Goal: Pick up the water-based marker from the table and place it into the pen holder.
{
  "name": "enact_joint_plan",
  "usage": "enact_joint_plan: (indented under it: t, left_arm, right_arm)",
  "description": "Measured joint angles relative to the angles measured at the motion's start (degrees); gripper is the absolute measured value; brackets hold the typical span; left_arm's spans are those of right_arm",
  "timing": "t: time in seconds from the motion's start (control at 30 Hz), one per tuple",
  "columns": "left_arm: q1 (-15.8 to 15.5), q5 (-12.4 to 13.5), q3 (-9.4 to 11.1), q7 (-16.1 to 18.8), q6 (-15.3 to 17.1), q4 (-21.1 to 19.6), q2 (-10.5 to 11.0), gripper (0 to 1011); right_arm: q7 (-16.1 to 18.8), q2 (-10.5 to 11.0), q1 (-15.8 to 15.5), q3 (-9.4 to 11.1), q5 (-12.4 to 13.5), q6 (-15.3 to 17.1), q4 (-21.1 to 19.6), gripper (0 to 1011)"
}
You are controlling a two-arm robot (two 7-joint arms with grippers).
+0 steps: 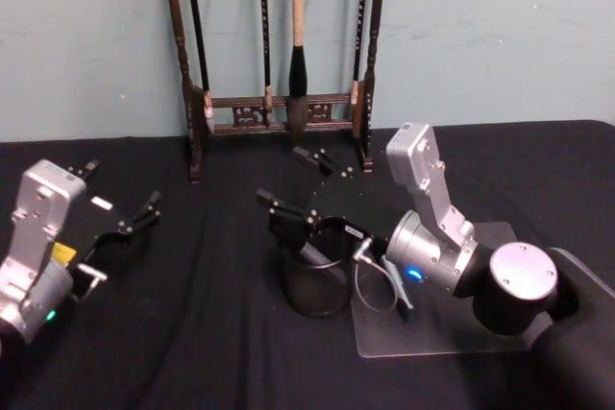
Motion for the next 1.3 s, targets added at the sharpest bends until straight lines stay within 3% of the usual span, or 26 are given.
enact_joint_plan:
  t: [0.2,0.67,0.9,1.17,1.3]
  left_arm:
    - [0.0,0.0,0.0,0.0,0.0,0.0,0.0,1009]
    - [0.0,0.0,0.0,0.0,0.0,0.0,0.0,1009]
    - [0.0,0.0,0.0,0.0,0.0,0.0,0.0,1009]
    - [0.0,0.0,0.0,0.0,0.0,0.0,0.0,1009]
    - [0.0,0.0,0.0,0.0,0.0,0.0,0.0,1009]
  right_arm:
    - [0.0,0.0,0.0,0.0,0.0,0.0,0.0,1002]
    - [0.0,0.2,-0.1,0.0,0.1,0.1,-0.4,1002]
    - [-0.6,2.1,-1.7,0.8,1.0,1.7,-3.4,1002]
    - [-4.0,4.2,-4.8,2.1,0.8,4.8,-8.1,1002]
    - [-7.0,5.1,-6.4,2.5,-0.7,7.1,-10.8,1002]
